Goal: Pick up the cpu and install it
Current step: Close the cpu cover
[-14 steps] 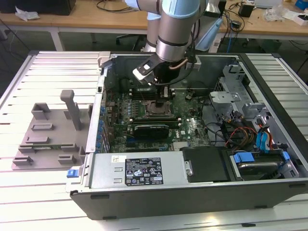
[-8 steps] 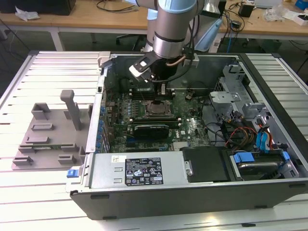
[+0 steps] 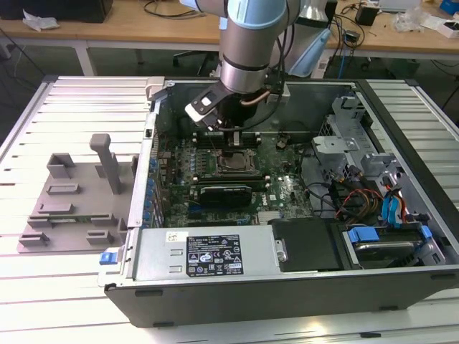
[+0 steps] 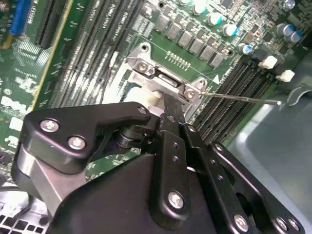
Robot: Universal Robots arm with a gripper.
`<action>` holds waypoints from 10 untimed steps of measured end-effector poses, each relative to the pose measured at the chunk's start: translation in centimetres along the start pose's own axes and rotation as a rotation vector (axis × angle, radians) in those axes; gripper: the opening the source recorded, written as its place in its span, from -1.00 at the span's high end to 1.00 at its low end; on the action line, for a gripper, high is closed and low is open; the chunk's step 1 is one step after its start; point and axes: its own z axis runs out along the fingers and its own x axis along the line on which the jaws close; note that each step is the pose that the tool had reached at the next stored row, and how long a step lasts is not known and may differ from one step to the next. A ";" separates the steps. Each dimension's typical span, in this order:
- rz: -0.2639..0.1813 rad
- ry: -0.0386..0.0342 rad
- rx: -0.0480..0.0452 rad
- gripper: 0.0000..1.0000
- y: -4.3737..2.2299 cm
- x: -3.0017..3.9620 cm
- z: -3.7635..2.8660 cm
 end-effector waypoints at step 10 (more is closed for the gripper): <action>-0.057 -0.0013 0.0008 0.79 -0.26 -0.08 0.63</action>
